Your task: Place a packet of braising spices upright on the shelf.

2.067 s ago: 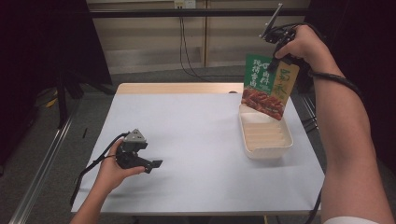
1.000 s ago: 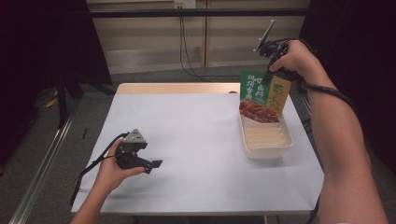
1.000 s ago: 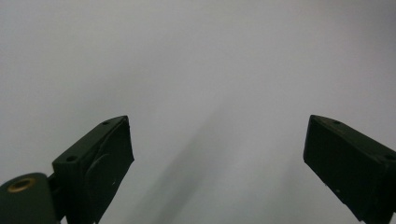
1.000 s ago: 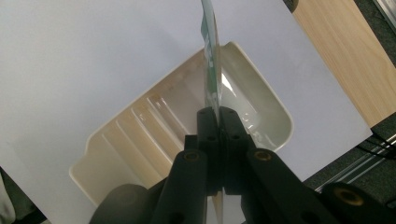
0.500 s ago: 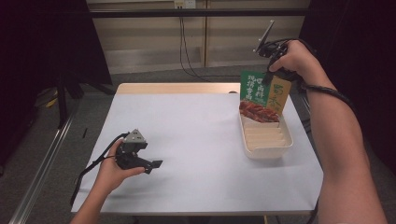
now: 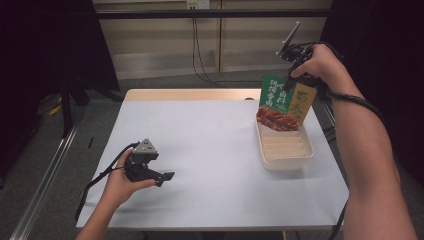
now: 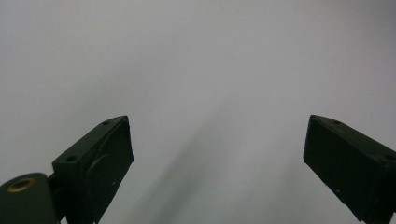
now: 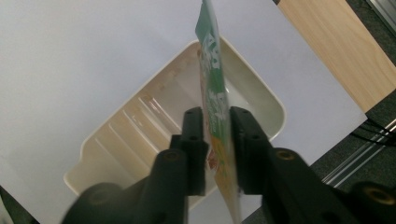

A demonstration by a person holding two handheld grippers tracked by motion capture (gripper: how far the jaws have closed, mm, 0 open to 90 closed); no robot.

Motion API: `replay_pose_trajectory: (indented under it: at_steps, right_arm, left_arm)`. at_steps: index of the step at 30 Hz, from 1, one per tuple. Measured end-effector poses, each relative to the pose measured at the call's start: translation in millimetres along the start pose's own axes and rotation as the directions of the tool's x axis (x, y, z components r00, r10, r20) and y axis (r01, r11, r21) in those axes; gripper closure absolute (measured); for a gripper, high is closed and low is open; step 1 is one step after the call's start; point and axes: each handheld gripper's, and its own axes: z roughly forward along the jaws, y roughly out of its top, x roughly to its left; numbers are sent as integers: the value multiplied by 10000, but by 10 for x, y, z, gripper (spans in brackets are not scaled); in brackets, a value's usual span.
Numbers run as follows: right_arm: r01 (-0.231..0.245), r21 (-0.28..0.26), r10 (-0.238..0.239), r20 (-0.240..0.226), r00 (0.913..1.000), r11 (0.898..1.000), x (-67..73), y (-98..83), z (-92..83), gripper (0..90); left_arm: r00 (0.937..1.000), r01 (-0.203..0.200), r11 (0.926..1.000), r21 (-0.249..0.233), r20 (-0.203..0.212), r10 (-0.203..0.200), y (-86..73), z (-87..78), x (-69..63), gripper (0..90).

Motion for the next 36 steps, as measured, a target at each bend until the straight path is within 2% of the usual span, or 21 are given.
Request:
replay_pose_trajectory:
  at_steps: [2,4,8,12,16,21,22,23,24,26,28,32,35,36]
  right_arm:
    - [-80,82,79,74,9999,9999,1,-9,-19,706]
    - [-184,45,183,153,9997,9998,-9,-21,-22,652]
    - [-328,-70,330,260,9991,9994,-38,-44,-29,591]
    - [-530,-168,534,266,9982,9985,-57,-58,-30,475]
    - [-544,-217,552,414,9976,9983,-65,-62,-62,372]
    - [-506,-261,516,388,9979,9984,-55,-66,-71,269]
    - [-557,-213,566,450,9974,9982,-51,-66,-80,247]
    - [-659,-194,668,476,9966,9976,-44,-67,-84,234]
    - [-564,-237,576,505,9971,9981,-46,-70,-84,225]
    - [-531,-221,543,589,9968,9983,-37,-69,-97,198]
    - [-721,-302,736,527,9959,9969,-22,-73,-112,185]
    - [-620,-326,638,580,9963,9975,-3,-83,-140,173]
    - [-641,-334,661,629,9958,9974,3,-96,-157,171]
    - [-643,-356,665,620,9959,9973,10,-98,-159,171]
  left_arm:
    - [9999,-125,9999,83,-4,125,7,-13,5,80]
    - [9997,-121,9999,-10,-203,121,5,-11,-5,80]
    - [9999,-34,10000,-56,-129,33,3,-6,-11,80]
    - [9999,-36,10000,-15,-128,36,5,-5,-12,80]
    - [9999,-91,10000,16,-86,91,5,-5,-4,80]
    - [9999,-11,10000,-54,-134,10,5,-5,-12,80]
    - [9998,-114,9999,-32,-156,114,5,-11,-6,80]
    - [9999,-85,10000,-40,-148,84,3,-12,-7,80]
    - [9999,27,9998,-180,-154,-30,0,-5,-15,80]
    - [10000,-17,9999,-105,-65,16,4,-15,-12,80]
    - [10000,-75,10000,-62,-62,74,6,-20,-11,80]
    - [9999,32,9999,-142,122,-30,4,-9,-22,80]
    - [9999,-47,10000,-65,-92,46,13,-23,-24,80]
    - [10000,-9,9998,-176,-85,7,12,-21,-25,80]
